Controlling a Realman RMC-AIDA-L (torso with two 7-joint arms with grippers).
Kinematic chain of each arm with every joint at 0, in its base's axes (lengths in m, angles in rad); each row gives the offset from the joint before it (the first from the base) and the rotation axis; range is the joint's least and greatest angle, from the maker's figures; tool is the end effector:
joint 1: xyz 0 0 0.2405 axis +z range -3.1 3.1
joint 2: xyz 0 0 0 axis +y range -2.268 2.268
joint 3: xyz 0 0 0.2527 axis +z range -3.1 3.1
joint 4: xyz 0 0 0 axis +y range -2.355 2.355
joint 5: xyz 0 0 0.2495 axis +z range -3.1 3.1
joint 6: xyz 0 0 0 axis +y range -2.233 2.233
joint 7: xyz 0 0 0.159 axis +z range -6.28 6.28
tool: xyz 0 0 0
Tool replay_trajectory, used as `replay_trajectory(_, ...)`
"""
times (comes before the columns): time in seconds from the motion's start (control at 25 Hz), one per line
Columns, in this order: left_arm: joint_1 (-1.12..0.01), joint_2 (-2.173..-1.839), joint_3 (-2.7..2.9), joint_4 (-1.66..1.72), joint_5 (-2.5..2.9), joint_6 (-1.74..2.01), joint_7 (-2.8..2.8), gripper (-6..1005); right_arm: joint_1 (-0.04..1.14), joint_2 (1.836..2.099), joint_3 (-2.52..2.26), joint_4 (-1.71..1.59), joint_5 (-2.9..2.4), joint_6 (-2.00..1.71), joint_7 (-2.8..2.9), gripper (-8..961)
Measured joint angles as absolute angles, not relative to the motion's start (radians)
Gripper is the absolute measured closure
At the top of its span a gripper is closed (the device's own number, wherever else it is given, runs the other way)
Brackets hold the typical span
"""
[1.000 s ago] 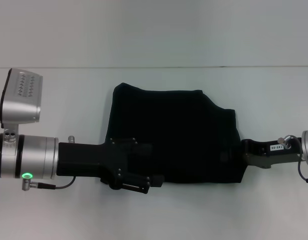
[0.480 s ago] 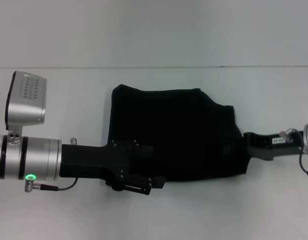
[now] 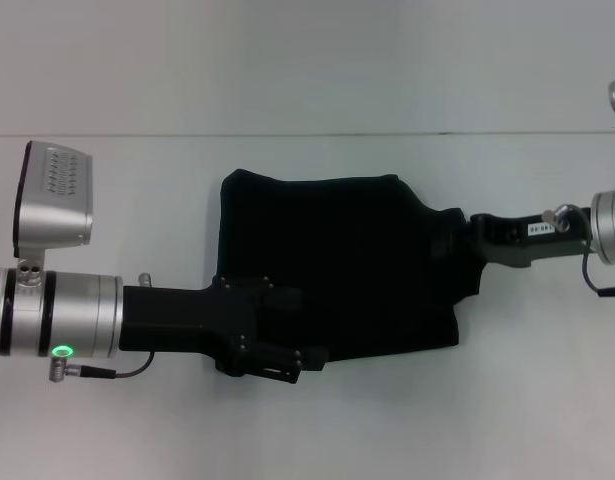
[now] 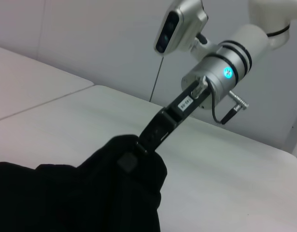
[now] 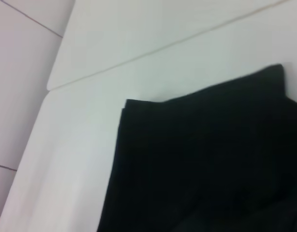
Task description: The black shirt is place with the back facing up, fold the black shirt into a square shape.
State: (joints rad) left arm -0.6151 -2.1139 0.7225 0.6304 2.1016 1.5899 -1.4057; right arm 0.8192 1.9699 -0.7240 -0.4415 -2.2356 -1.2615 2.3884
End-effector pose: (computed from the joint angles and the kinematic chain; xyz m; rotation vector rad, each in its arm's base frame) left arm -0.2462 0.3649 -0.0436 -2.9139 -0.5820 -0.6491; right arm 0.2551 0.4453 -0.0211 -2.2903 1.7913 0.4189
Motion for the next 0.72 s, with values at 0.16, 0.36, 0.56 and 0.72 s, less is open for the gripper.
replay_trajectory(0.16, -0.615, -2.114, 0.721, 0.630, 2.099, 1.588, -1.407, 63, 0.824, 1.969, -0.724, -0.474, -2.235, -1.286, 2.390, 884)
replay_trajectory(0.36, -0.615, -2.114, 0.722, 0.630, 2.094, 1.588, -1.407, 63, 0.819, 1.967, -0.730, -0.505, -2.238, -1.293, 2.414, 884)
replay_trajectory(0.56, -0.615, -2.114, 0.718, 0.630, 2.091, 1.590, -1.409, 62, 0.817, 1.967, -0.735, -0.507, -2.259, -1.271, 2.409, 883)
replay_trajectory(0.72, -0.615, -2.118, 0.718, 0.629, 2.091, 1.591, -1.410, 62, 0.820, 1.974, -0.737, -0.498, -2.292, -1.237, 2.407, 883)
